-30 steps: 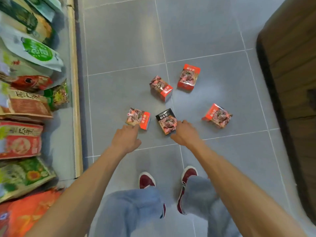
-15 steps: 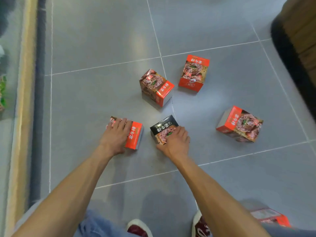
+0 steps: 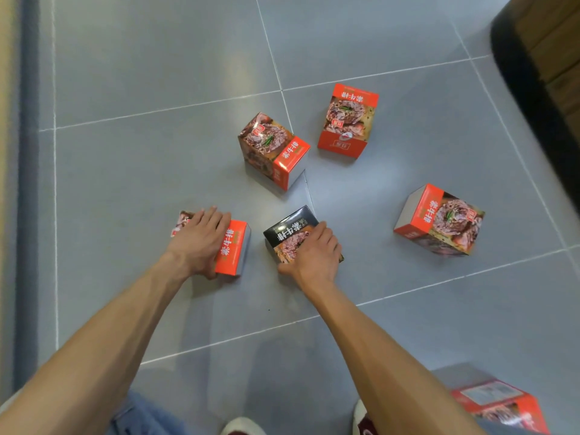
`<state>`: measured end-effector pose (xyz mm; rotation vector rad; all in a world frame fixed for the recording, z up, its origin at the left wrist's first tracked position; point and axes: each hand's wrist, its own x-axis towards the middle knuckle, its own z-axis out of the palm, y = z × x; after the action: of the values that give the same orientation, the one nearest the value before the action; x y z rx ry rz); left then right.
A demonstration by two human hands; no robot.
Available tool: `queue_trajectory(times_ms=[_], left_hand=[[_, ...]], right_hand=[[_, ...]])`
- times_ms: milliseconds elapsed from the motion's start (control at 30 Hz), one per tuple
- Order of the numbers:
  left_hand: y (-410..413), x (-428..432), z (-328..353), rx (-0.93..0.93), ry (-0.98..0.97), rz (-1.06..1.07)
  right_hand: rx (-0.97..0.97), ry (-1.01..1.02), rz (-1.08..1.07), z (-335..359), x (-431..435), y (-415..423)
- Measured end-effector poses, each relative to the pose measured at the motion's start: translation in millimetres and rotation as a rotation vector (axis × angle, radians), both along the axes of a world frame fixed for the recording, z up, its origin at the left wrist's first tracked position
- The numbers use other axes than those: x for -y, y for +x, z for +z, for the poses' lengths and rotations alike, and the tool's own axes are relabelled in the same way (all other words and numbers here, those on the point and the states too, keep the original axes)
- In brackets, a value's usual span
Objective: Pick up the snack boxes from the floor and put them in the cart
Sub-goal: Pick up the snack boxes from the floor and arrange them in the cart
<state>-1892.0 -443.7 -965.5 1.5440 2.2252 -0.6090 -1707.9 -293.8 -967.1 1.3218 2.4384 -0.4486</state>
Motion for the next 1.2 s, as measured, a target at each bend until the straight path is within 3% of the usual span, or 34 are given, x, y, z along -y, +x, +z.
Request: queue_trajectory(times_ms=[300, 467, 800, 1200], left_hand=[[33.4, 4.9, 15.2, 0.065, 0.153, 0.210], [39.3, -1.7, 67.7, 0.075, 0.195, 0.326], [46.6, 10.1, 315.4, 0.057, 0.325, 0.497], [56.8, 121.7, 648.3, -0.027, 0.472, 1.104]], right_hand=[[-0.024, 0.027, 0.037, 14.5, -12.0, 20.3], [-0.052, 0.056, 0.036, 67.9, -28.9, 34.4], [-0.075, 0.079, 0.121, 322.9, -44.5, 17.5], [-0.225, 0.058, 0.327, 657.6, 0.4, -44.4]])
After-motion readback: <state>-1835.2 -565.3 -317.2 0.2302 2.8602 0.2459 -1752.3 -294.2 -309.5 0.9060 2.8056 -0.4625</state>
